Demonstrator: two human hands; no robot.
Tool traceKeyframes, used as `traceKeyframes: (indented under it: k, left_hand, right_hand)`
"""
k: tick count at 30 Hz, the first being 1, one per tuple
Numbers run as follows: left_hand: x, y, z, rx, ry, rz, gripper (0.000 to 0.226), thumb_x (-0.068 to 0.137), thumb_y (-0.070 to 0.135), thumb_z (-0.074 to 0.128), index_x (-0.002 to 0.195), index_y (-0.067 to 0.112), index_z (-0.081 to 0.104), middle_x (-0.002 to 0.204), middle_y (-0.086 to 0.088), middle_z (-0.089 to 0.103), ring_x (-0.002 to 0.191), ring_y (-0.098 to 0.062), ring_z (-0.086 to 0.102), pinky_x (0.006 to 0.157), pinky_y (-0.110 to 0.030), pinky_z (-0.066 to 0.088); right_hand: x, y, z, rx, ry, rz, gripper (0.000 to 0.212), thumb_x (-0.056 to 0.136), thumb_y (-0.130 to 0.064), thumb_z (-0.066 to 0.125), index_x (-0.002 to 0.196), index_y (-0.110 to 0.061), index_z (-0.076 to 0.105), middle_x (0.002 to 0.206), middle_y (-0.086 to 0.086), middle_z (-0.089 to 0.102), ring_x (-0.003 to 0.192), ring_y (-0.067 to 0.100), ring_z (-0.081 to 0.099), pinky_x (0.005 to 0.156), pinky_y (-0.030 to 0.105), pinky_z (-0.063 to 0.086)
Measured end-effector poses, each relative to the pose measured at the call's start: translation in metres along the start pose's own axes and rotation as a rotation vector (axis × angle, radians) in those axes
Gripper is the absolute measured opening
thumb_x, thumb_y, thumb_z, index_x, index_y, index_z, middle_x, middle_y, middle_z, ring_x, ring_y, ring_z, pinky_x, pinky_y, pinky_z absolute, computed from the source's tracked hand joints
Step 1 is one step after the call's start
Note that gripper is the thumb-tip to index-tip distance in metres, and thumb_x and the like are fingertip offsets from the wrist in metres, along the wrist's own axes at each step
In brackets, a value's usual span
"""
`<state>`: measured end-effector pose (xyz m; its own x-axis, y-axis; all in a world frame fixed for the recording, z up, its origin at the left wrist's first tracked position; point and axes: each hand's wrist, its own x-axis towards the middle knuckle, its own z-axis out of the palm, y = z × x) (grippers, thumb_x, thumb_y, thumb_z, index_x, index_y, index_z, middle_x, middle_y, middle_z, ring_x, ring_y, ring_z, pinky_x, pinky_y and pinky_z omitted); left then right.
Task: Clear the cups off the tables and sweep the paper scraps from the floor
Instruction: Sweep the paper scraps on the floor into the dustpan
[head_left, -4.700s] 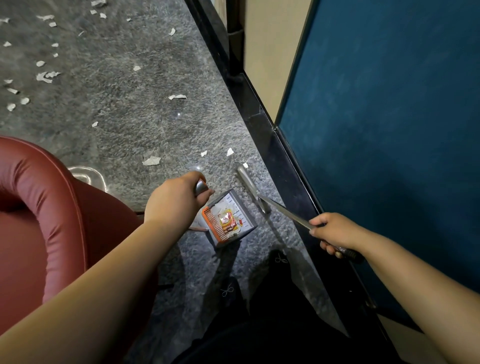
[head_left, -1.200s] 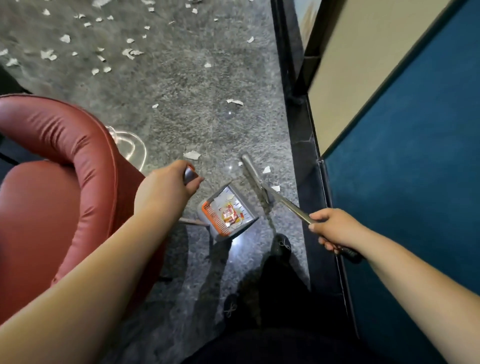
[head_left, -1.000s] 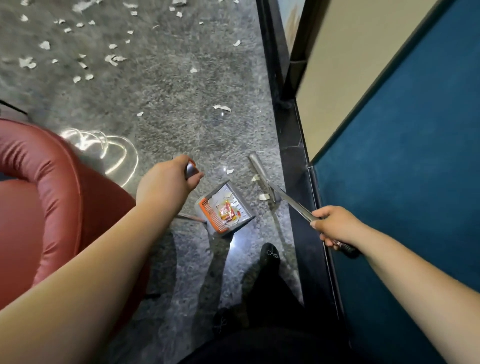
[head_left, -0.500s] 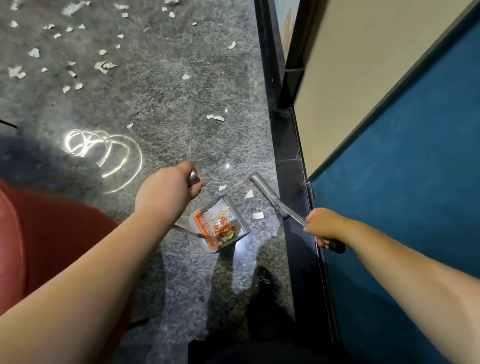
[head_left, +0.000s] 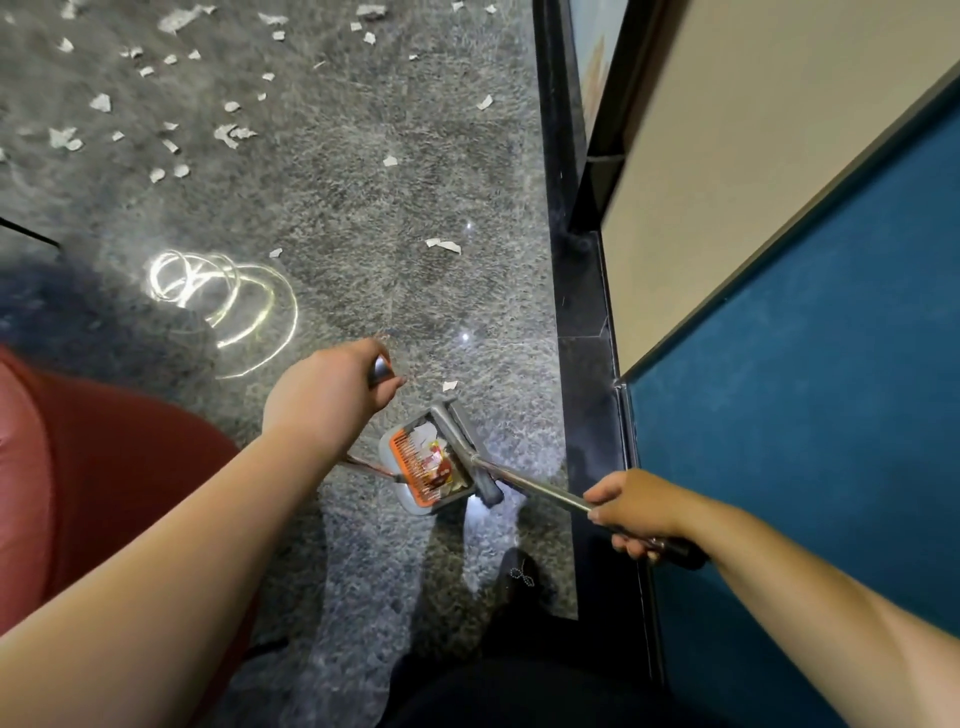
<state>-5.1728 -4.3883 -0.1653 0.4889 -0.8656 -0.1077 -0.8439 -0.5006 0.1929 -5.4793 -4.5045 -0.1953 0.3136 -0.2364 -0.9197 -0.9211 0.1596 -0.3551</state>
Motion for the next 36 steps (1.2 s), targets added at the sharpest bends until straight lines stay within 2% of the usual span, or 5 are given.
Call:
traceKeyframes:
  k: [5, 20, 26, 32, 36]
  left_hand:
    - [-0.015, -0.025, -0.011, -0.062, 0.028, -0.079, 0.025, 0.086, 0.044, 0.069, 0.097, 0.022, 0.062, 0.077, -0.008, 0.069, 0.071, -0.032, 0.064, 0.057, -0.03, 0.041]
    - [-0.006, -0.096, -0.036, -0.109, 0.091, -0.29, 0.025, 0.086, 0.049, 0.066, 0.096, 0.026, 0.061, 0.077, -0.008, 0.067, 0.073, -0.033, 0.062, 0.061, -0.036, 0.048]
    - [0.043, -0.126, -0.042, -0.051, 0.007, -0.255, 0.029, 0.089, 0.046, 0.063, 0.099, 0.019, 0.061, 0.075, -0.004, 0.058, 0.073, -0.032, 0.057, 0.059, -0.036, 0.046]
    - [0.071, -0.154, -0.045, -0.072, -0.002, -0.217, 0.029, 0.09, 0.043, 0.063, 0.099, 0.015, 0.06, 0.084, -0.011, 0.065, 0.079, -0.034, 0.061, 0.061, -0.037, 0.047]
    - [0.08, -0.17, -0.046, -0.065, -0.008, -0.233, 0.028, 0.091, 0.044, 0.06, 0.098, 0.017, 0.059, 0.078, -0.008, 0.062, 0.074, -0.033, 0.06, 0.057, -0.034, 0.042]
  right_hand:
    - [-0.008, -0.003, 0.003, -0.031, 0.046, -0.058, 0.023, 0.096, -0.013, 0.052, 0.119, -0.012, 0.056, 0.057, 0.008, 0.051, 0.032, 0.009, 0.045, 0.034, 0.018, 0.037]
    - [0.044, -0.104, -0.011, -0.024, 0.227, -0.07, 0.038, 0.095, -0.012, 0.056, 0.133, -0.009, 0.049, 0.065, 0.01, 0.055, 0.037, 0.011, 0.046, 0.034, 0.016, 0.036]
    - [0.067, -0.163, -0.009, -0.263, 0.211, -0.032, 0.027, 0.096, -0.012, 0.051, 0.115, 0.004, 0.06, 0.067, 0.009, 0.057, 0.054, 0.018, 0.052, 0.051, 0.026, 0.043]
    - [0.091, -0.219, 0.013, -0.445, 0.127, 0.028, 0.015, 0.095, -0.007, 0.044, 0.089, -0.002, 0.057, 0.059, 0.007, 0.054, 0.044, 0.014, 0.047, 0.037, 0.018, 0.038]
    - [0.098, -0.248, 0.032, -0.446, 0.035, 0.025, 0.013, 0.096, -0.007, 0.045, 0.098, -0.002, 0.056, 0.056, 0.009, 0.051, 0.047, 0.017, 0.047, 0.044, 0.022, 0.037]
